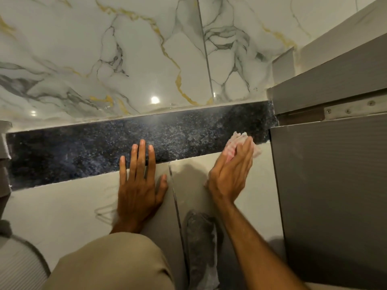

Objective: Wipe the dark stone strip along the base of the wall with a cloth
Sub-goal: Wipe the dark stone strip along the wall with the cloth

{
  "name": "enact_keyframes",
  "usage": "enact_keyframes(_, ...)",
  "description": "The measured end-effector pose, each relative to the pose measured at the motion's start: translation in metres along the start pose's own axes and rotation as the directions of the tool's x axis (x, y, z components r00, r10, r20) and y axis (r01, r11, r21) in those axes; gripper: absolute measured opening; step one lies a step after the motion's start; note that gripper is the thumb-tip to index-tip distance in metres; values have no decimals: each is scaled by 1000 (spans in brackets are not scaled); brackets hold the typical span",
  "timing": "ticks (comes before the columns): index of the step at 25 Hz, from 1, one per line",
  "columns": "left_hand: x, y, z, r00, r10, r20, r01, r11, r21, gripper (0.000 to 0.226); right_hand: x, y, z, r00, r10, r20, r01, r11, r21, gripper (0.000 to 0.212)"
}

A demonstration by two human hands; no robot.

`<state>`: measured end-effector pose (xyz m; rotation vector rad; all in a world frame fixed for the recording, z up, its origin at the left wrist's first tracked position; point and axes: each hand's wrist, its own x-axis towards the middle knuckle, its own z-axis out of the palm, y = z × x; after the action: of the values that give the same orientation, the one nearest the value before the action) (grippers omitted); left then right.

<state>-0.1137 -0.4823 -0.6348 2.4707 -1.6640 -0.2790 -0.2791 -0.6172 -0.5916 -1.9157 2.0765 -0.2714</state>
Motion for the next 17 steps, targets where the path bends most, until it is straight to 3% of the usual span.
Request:
enact_keyframes(3, 0, -2, 5, 1000, -11, -13, 11, 1000, 5, 80, 52, -24, 13, 999, -30, -25, 29, 999, -27, 64)
enact_keyframes(5, 1, -4, 11, 1000, 5, -29, -5, 1000, 19, 79, 77, -61, 34, 972, -233, 10, 233, 967, -104, 62)
enact_keyframes(7, 0, -3, 13, 999, -15, -38, 16, 999, 30, 79, 40, -76, 54, 858, -510, 64, 514, 848, -133, 61)
enact_keyframes(9, -10, -6, 9, 999, -20, -48, 21, 999, 33, 78, -18, -54, 41, 731, -662, 167, 679, 730, -76, 59)
enact_keyframes(11, -23, -11, 3, 999, -40, -33, 41, 999, 21, 77, -38, -19, 15, 736, -642, 215, 664, 747, -41, 58)
enact_keyframes(12, -28, -14, 4, 997, -66, -30, 67, 998, 18, 77, -30, -16, 13, 781, -595, 190, 615, 786, -65, 58)
enact_keyframes(14, -34, -16, 6, 993, -109, -35, 109, 994, -5, 77, -2, -54, 29, 874, -473, 112, 485, 865, -130, 60)
enact_keyframes(15, -32, -13, 5, 993, -112, -42, 111, 994, -15, 77, 12, -86, 41, 881, -468, 73, 474, 864, -170, 63)
enact_keyframes(17, -34, -12, 9, 984, -159, -79, 160, 987, 7, 77, 11, -135, 73, 775, -613, 153, 632, 755, -177, 65)
